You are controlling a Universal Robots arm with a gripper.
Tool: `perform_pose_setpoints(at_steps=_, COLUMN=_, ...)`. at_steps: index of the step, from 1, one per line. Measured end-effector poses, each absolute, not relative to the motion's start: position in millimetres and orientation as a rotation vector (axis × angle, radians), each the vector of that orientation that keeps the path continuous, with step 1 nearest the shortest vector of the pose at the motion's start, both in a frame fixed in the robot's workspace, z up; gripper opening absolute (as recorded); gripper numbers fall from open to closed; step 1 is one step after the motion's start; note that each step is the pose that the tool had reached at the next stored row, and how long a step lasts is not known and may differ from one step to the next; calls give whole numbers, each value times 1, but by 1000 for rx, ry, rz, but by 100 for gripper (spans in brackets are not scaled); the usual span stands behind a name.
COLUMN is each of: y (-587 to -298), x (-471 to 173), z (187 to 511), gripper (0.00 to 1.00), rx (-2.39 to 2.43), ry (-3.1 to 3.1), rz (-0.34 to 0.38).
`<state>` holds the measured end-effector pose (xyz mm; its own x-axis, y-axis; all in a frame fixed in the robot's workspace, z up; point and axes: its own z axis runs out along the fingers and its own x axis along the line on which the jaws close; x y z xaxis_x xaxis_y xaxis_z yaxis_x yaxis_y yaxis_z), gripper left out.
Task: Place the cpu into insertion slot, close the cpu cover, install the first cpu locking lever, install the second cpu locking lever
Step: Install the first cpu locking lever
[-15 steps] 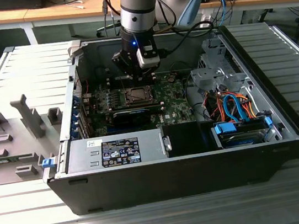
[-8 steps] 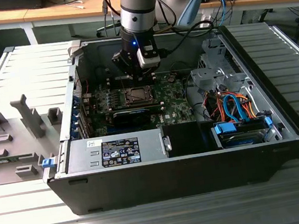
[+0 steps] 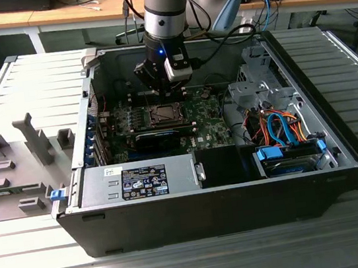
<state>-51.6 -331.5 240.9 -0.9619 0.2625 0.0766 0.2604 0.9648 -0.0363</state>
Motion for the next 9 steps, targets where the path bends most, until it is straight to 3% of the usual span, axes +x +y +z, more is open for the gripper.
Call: perform_pose_setpoints(at_steps=9, y=-332, x=-52, z=241, gripper=11, rx=-382, ry=-3037, rz=41)
